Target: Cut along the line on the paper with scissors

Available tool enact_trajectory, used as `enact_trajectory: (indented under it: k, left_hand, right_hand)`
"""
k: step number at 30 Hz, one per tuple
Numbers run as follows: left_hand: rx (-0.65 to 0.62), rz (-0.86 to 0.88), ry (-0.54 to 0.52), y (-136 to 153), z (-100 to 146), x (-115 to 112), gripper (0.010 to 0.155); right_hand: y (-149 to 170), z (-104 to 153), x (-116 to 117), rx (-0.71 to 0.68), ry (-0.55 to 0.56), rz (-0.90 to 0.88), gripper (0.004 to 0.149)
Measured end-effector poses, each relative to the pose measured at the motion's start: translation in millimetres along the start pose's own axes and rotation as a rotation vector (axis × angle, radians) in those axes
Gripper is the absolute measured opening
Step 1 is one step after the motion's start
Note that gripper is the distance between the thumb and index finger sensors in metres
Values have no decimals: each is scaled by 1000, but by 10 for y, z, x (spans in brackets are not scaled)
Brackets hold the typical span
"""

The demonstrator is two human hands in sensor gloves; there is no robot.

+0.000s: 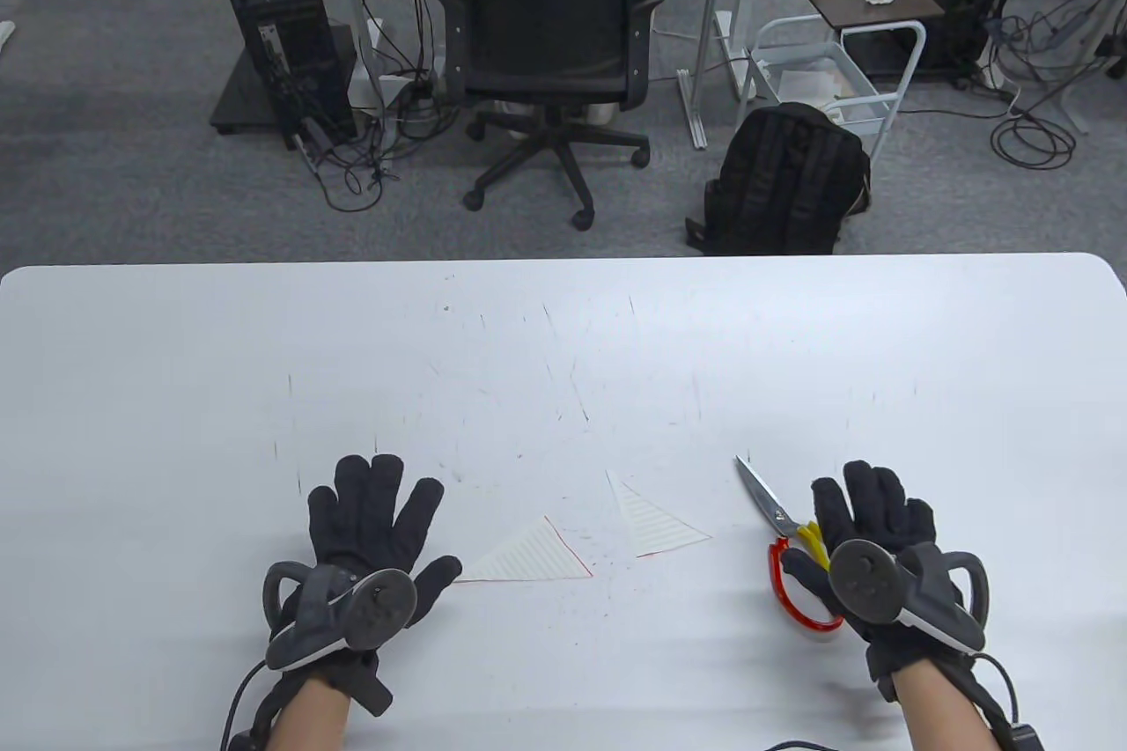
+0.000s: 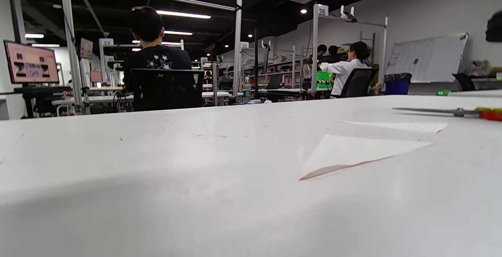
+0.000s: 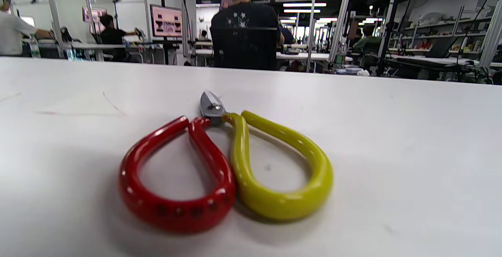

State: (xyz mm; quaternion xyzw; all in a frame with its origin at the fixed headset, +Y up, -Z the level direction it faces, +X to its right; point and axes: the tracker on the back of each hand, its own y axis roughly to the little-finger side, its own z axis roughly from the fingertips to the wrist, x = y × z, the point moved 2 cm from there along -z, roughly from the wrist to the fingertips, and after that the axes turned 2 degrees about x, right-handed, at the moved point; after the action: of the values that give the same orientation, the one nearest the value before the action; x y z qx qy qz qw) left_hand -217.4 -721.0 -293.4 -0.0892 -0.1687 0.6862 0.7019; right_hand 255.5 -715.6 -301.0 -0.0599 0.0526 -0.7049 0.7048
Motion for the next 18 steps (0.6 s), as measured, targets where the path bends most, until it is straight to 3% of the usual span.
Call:
enact_trajectory:
  k: [6, 18]
  left_hand:
    - [-5, -10, -1, 10, 9, -37, 82]
    - [4, 6, -6, 6, 10, -31, 83]
  right_hand:
    - [-62, -8, 14, -31, 61, 56, 90]
    - [-96, -16, 57, -29, 59, 41, 86]
